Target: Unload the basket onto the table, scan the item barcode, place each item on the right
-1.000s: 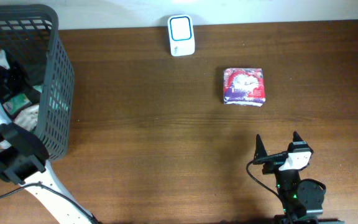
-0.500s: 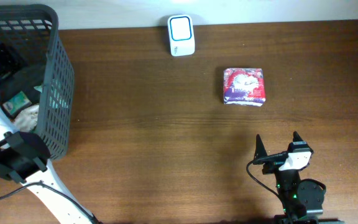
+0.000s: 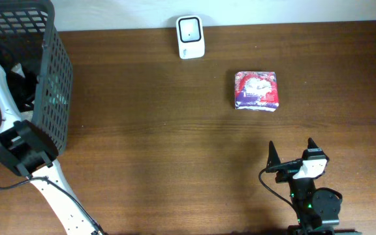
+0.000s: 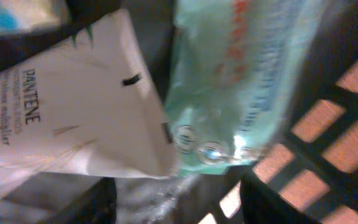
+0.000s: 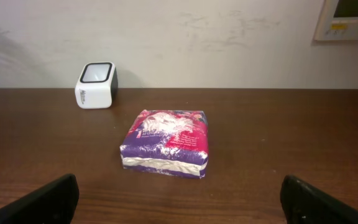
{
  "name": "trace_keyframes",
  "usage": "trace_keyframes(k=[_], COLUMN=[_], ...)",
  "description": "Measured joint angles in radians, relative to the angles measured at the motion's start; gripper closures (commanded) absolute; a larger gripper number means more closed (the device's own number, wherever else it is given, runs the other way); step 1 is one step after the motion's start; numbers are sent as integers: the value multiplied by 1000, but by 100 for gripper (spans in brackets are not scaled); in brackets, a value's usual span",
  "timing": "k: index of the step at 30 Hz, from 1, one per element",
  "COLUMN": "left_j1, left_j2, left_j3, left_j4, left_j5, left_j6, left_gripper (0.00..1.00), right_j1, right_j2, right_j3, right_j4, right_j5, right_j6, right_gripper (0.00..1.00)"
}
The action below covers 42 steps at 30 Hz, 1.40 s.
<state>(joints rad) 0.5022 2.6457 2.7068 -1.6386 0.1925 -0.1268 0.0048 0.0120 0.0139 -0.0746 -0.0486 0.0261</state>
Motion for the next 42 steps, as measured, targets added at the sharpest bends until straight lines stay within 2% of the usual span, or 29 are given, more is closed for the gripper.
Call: trace_keyframes(k=[3,6,7,10,14,15,16,18,24,25,31,33,35,42], left_j1=[3,3,3,3,5,5,5,5,5,5,5,5,5,9], left_j2=[3,3,3,3,3,3,3,3,3,5,41,42,42,42], left_j3=[3,7,9,16,17,18,18,18,18,18,14,15,15,21], left_j4=[-2,-5,-4,0,-13,-16,-16,-13,22,26,25,27,27,3], left_j5=[-6,0,3,10,37,48,59,76,79,69,69,80,84,91], left_j6=[-9,-12,-14,-16,3,11,13,19,26,26,32,31,30,32], left_gripper=[57,42,40,44,36,32,21,12,12,15,46,62,99,100], right_j1=[0,0,0,0,0,0,0,0,0,0,0,0,0,0], right_j2=[0,0,0,0,0,0,0,0,0,0,0,0,0,0], right_j3=[0,0,0,0,0,0,0,0,0,0,0,0,0,0], right_j4=[0,0,0,0,0,0,0,0,0,0,0,0,0,0], right_j5=[0,0,0,0,0,0,0,0,0,0,0,0,0,0], right_j6=[1,0,1,0,1,0,0,1,1,0,0,1,0,0], right_gripper=[1,1,1,1,1,1,1,2,1,1,1,1,1,1])
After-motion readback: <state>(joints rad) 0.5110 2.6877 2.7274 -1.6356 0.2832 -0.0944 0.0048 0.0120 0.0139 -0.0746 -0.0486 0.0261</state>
